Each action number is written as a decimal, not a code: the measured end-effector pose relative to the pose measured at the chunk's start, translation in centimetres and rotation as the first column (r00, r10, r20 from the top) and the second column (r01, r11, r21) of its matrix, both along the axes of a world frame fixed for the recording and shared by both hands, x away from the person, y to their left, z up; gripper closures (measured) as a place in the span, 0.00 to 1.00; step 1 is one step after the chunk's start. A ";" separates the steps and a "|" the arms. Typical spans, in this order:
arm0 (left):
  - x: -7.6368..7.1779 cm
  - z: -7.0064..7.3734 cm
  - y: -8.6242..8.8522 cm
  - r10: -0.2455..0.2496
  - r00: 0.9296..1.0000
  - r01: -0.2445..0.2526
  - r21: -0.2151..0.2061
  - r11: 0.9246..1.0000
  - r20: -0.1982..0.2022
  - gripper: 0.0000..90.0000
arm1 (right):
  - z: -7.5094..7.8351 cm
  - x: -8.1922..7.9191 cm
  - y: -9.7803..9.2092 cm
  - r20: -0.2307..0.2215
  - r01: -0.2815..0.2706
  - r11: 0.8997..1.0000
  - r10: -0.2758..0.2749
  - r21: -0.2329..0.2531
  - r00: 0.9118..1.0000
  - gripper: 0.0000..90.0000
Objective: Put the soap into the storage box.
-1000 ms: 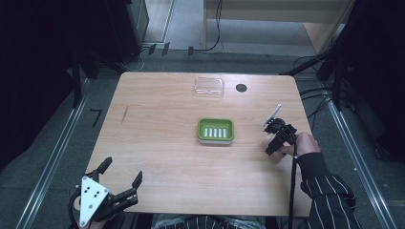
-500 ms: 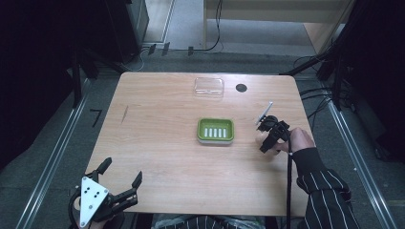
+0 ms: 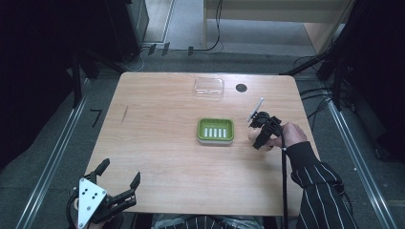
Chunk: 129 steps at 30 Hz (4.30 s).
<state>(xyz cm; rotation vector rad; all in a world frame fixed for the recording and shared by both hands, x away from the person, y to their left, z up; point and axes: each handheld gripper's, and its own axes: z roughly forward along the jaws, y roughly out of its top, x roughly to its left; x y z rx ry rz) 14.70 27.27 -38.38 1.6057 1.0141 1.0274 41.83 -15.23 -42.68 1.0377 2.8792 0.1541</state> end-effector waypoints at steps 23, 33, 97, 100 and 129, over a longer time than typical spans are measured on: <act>-0.6 0.0 0.4 0.023 1.000 -0.023 0.004 1.000 0.000 0.11 | 0.5 1.5 2.8 0.013 -0.111 0.994 0.111 -0.012 0.994 0.38; -0.9 0.0 0.6 0.037 0.999 -0.037 0.000 0.999 0.002 0.11 | 1.1 2.1 3.4 0.025 -0.142 0.990 0.143 -0.013 0.989 0.38; -3.5 0.0 1.8 0.133 0.991 -0.133 -0.002 0.991 0.002 0.11 | 2.4 4.5 11.4 0.063 -0.363 0.932 0.363 -0.013 0.930 0.38; -3.6 0.0 1.9 0.138 0.990 -0.138 -0.004 0.990 0.001 0.11 | 2.3 4.5 11.9 0.062 -0.364 0.931 0.364 -0.018 0.929 0.38; -3.6 -0.1 1.9 0.139 0.990 -0.139 -0.004 0.990 0.002 0.11 | -1.0 5.1 14.1 0.034 -0.417 0.908 0.418 -0.033 0.908 0.38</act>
